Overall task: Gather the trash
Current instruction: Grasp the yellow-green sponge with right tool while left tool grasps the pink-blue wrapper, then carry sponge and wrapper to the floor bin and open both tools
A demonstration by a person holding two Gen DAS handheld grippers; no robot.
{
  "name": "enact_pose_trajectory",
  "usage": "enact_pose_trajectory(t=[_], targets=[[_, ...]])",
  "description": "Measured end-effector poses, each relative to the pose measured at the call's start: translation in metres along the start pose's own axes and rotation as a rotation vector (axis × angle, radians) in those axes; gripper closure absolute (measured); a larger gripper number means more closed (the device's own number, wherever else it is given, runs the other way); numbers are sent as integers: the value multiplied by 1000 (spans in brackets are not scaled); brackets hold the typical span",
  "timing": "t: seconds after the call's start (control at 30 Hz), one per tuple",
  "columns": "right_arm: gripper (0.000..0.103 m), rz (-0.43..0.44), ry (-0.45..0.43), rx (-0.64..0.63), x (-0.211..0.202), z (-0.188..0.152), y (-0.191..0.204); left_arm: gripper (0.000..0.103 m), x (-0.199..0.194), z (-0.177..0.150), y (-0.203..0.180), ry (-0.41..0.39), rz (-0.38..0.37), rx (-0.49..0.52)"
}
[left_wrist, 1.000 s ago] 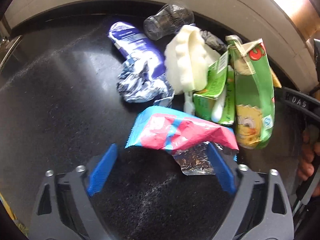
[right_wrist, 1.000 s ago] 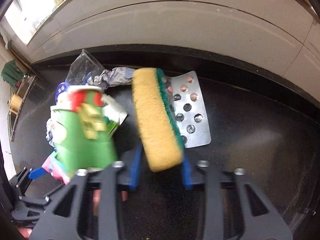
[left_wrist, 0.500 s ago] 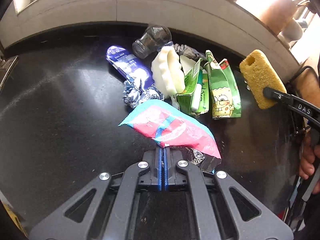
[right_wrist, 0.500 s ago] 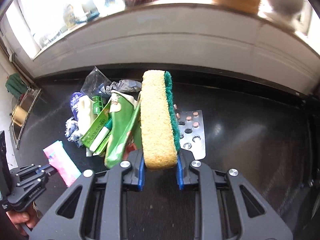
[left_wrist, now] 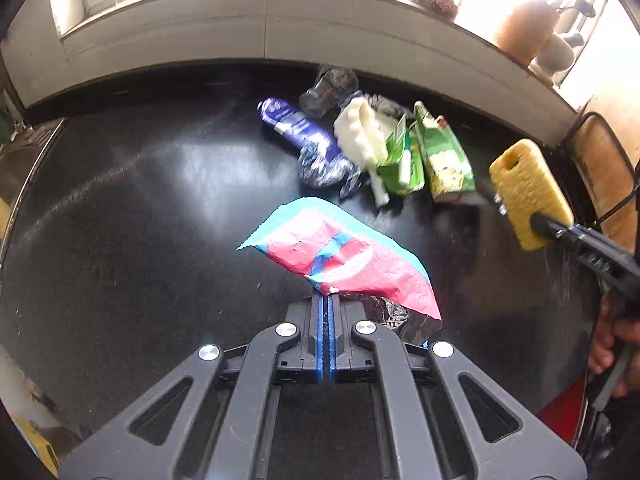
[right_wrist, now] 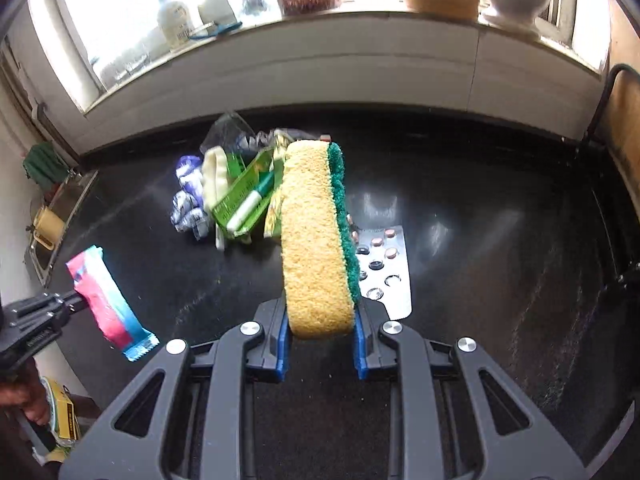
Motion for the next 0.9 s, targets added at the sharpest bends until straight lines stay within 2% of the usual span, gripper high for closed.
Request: enact_pose_trajectory(t=[0.2,0.33,0.63,0.9], targets=[[75,-60,31,-8,21,-55,19,102,5,-23,12,35,24,43],[79,-52,34,-1,17,-71,35,102,2,-31,20,44,27,52],[79,18,8,-23,-22,-49,86,102,-25,-26,49,-2,35,33],[79,158,-32,-209,-43,-9,198,102,-87,-29,110,-93,103,-37]])
Point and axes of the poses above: each gripper's, at about its wrist camera, not at the fingertips, and x roughly the way its jaws point, y to its left, z to its top, the point moved 8 cm from there along x, roughly the way its jaws point, and after that the axes turned 8 degrees about -x, right-handed, at the moved point
